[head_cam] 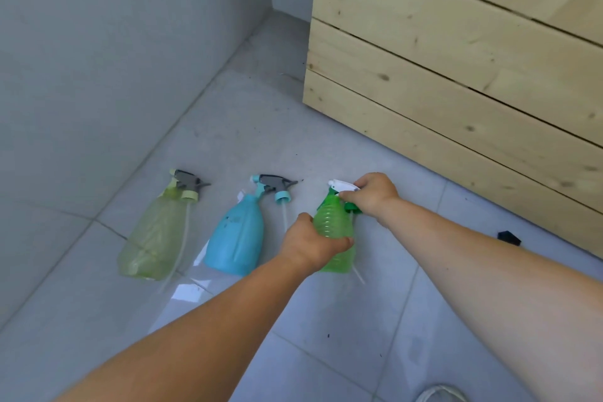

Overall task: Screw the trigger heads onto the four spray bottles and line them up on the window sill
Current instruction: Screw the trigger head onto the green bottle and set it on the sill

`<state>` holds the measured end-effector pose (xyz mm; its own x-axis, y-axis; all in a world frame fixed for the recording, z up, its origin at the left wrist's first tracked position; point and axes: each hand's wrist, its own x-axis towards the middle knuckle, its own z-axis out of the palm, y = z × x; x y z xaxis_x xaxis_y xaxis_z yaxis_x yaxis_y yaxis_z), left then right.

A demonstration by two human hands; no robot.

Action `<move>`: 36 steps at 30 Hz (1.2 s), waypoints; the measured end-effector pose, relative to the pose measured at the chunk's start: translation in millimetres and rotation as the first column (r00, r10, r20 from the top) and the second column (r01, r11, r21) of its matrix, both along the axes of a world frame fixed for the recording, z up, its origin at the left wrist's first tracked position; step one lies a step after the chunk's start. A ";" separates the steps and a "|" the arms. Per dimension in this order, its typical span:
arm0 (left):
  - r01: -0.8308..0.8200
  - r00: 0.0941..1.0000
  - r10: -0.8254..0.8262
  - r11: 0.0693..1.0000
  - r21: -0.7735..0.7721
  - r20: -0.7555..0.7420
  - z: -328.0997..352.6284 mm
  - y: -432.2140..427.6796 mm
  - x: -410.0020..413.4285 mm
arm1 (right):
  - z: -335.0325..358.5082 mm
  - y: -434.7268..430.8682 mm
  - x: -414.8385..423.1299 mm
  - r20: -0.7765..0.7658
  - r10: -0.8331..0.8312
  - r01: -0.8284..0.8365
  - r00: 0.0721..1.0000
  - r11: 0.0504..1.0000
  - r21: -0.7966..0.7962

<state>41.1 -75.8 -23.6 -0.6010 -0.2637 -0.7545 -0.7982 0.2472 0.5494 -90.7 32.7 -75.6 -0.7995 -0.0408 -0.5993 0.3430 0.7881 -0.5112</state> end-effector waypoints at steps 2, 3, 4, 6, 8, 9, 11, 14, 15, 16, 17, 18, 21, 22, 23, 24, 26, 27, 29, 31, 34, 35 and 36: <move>-0.038 0.999 0.039 0.998 0.057 -0.021 1.5 -0.4 3.0 | 0.9 2.4 -2.9 0.045 -0.051 0.054 0.998 0.996 -0.068; -0.052 0.998 0.055 0.995 0.085 -0.032 3.5 -0.4 3.8 | 2.4 4.8 -5.5 0.054 -0.073 0.077 0.996 0.993 -0.090; -0.065 0.996 0.070 0.992 0.106 -0.047 8.3 -1.6 6.1 | 7.8 6.9 -7.5 0.062 -0.097 0.103 0.993 0.988 -0.115; -0.077 0.993 0.089 0.987 0.143 -0.079 20.2 -5.7 9.2 | 22.3 11.3 -12.9 0.109 -0.149 0.168 0.983 0.968 -0.184; -0.074 0.988 0.096 0.982 0.172 -0.122 40.5 -13.0 11.0 | 49.6 12.7 -19.0 0.123 -0.143 0.169 0.982 0.959 -0.228; -0.067 0.984 0.096 0.981 0.184 -0.148 51.7 -17.8 11.5 | 66.0 11.9 -22.8 0.108 -0.127 0.149 0.986 0.960 -0.238; -0.049 0.974 0.088 0.981 0.186 -0.207 78.3 -29.4 13.6 | 107.1 7.1 -27.6 0.038 -0.105 0.111 0.994 0.959 -0.262; -0.025 0.953 0.070 0.988 0.155 -0.294 128.6 -45.9 21.8 | 182.0 -2.2 -22.3 -0.124 -0.105 0.060 0.987 0.943 -0.326; -0.015 0.946 0.060 0.990 0.142 -0.319 146.2 -49.9 26.1 | 206.1 -4.3 -19.3 -0.164 -0.120 0.055 0.979 0.933 -0.356; -0.003 0.937 0.048 0.992 0.129 -0.346 164.6 -53.4 31.3 | 231.3 -5.9 -15.4 -0.206 -0.136 0.045 0.969 0.917 -0.396; 0.006 0.928 0.037 0.993 0.115 -0.370 183.5 -56.7 37.8 | 256.3 -7.5 -10.7 -0.247 -0.154 0.033 0.957 0.899 -0.436; 0.013 0.919 0.025 0.996 0.093 -0.393 200.3 -59.4 44.8 | 279.2 -8.1 -4.3 -0.284 -0.182 0.025 0.941 0.878 -0.478; 0.048 0.902 -0.041 0.999 0.007 -0.430 251.1 -67.4 68.1 | 351.6 -7.8 20.1 -0.385 -0.295 -0.004 0.875 0.789 -0.614; 0.052 0.900 -0.047 0.999 -0.001 -0.432 264.1 -70.3 75.1 | 371.1 -6.9 27.4 -0.400 -0.336 -0.012 0.853 0.752 -0.659; 0.050 0.894 -0.046 0.999 -0.002 -0.446 279.3 -73.4 84.4 | 391.8 -4.7 36.8 -0.405 -0.375 -0.021 0.834 0.711 -0.703; 0.046 0.886 -0.041 0.999 -0.002 -0.462 292.6 -76.4 94.6 | 410.3 -1.4 46.3 -0.398 -0.413 -0.029 0.819 0.662 -0.749; 0.041 0.864 -0.038 0.999 -0.006 -0.503 314.0 -81.4 116.4 | 441.6 6.8 67.7 -0.362 -0.480 -0.039 0.799 0.559 -0.828; 0.036 0.855 -0.034 0.999 -0.006 -0.518 321.7 -83.3 126.6 | 452.0 10.6 78.1 -0.341 -0.505 -0.044 0.793 0.510 -0.859; 0.028 0.846 -0.028 1.000 -0.009 -0.532 333.4 -86.0 145.2 | 465.7 15.7 100.0 -0.303 -0.535 -0.064 0.788 0.419 -0.906; 0.020 0.834 -0.030 1.000 -0.024 -0.551 340.6 -86.8 159.1 | 471.9 16.8 119.4 -0.278 -0.542 -0.081 0.793 0.359 -0.930; 0.023 0.811 -0.048 0.998 -0.050 -0.583 348.6 -86.0 172.6 | 475.0 13.1 138.7 -0.266 -0.522 -0.079 0.811 0.352 -0.933; 0.028 0.802 -0.052 0.998 -0.049 -0.595 350.1 -85.9 174.3 | 474.6 11.7 141.8 -0.266 -0.510 -0.079 0.818 0.359 -0.930; 0.028 0.798 -0.051 0.998 -0.048 -0.600 351.3 -86.5 175.4 | 474.9 9.7 144.6 -0.271 -0.493 -0.082 0.827 0.370 -0.925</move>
